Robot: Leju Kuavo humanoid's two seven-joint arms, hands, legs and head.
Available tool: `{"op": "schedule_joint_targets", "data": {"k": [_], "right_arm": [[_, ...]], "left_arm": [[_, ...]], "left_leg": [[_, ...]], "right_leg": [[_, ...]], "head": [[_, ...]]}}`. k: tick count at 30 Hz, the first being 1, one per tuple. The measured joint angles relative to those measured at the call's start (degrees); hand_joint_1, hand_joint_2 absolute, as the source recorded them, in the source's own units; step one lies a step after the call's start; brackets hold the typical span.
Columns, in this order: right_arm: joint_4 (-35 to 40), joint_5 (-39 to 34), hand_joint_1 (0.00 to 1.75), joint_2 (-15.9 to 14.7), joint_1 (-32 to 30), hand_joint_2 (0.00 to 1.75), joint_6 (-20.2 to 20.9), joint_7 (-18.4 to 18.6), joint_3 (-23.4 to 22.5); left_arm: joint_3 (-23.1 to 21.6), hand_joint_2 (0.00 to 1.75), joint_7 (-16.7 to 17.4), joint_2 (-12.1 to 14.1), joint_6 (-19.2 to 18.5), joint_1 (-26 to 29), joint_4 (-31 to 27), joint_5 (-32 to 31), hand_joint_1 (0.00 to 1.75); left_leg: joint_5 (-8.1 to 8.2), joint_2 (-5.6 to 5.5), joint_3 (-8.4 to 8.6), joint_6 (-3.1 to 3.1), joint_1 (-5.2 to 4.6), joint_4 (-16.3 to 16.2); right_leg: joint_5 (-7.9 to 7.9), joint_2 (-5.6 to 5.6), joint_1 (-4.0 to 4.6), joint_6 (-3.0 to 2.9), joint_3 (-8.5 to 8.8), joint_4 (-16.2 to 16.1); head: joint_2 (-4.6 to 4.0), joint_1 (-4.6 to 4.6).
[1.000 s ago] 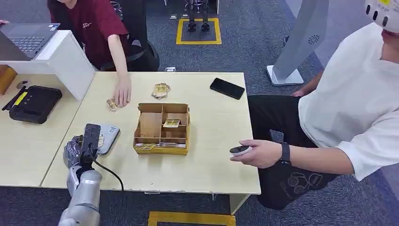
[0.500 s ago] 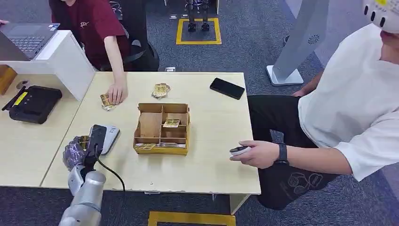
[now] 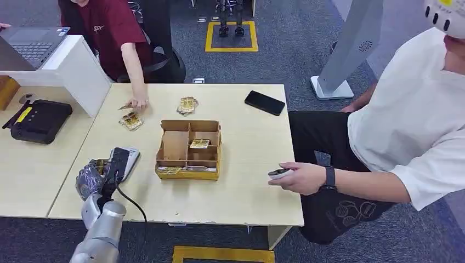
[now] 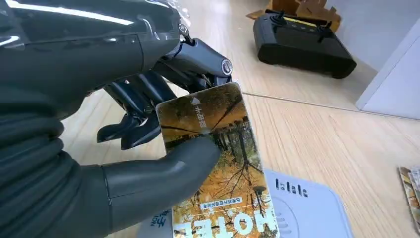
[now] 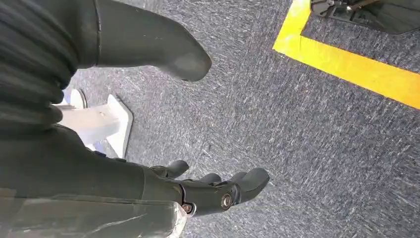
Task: Pass the card to the sensor for recognition and then transmit it.
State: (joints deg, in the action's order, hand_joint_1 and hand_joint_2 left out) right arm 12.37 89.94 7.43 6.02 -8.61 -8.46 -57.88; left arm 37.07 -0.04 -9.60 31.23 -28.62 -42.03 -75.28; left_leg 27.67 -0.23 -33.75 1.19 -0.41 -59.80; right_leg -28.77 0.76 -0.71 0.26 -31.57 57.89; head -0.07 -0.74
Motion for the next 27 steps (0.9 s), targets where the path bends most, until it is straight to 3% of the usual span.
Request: {"op": "schedule_joint_targets", "data": {"k": [18,22,25,27], "right_arm": [[0.0,0.02,0.0,0.04,0.01,1.75,0.02,0.0,0.15],[0.0,0.02,0.0,0.04,0.01,1.75,0.02,0.28,0.17],[0.0,0.02,0.0,0.04,0.02,1.75,0.04,0.48,0.17],[0.0,0.02,0.0,0.04,0.01,1.75,0.11,0.77,0.17]], "left_arm": [[0.0,1.75,-2.27,-0.17,-0.52,-0.02,0.2,1.35,1.75],[0.07,1.75,-8.45,-1.05,-4.29,-0.01,-1.12,8.25,1.75],[0.24,1.75,-15.86,-2.36,-11.88,0.0,-4.49,20.44,1.75],[0.11,1.75,-18.54,-3.54,-16.68,0.04,-8.29,28.62,1.75]], "left_leg": [[0.0,0.0,0.01,0.0,0.0,0.0],[-0.01,-0.02,0.0,0.0,0.0,0.0],[-0.02,-0.02,-0.01,0.0,0.0,-0.01],[-0.02,-0.01,-0.01,0.0,0.0,-0.02]], "right_leg": [[0.0,0.0,0.0,0.0,0.01,0.0],[0.0,-0.01,0.0,0.0,0.01,0.0],[0.01,-0.01,0.0,0.0,0.01,0.0],[0.02,0.0,0.0,-0.01,0.0,0.0]], "head": [[0.0,0.0],[0.0,0.0],[0.02,0.0],[0.02,0.02]]}}
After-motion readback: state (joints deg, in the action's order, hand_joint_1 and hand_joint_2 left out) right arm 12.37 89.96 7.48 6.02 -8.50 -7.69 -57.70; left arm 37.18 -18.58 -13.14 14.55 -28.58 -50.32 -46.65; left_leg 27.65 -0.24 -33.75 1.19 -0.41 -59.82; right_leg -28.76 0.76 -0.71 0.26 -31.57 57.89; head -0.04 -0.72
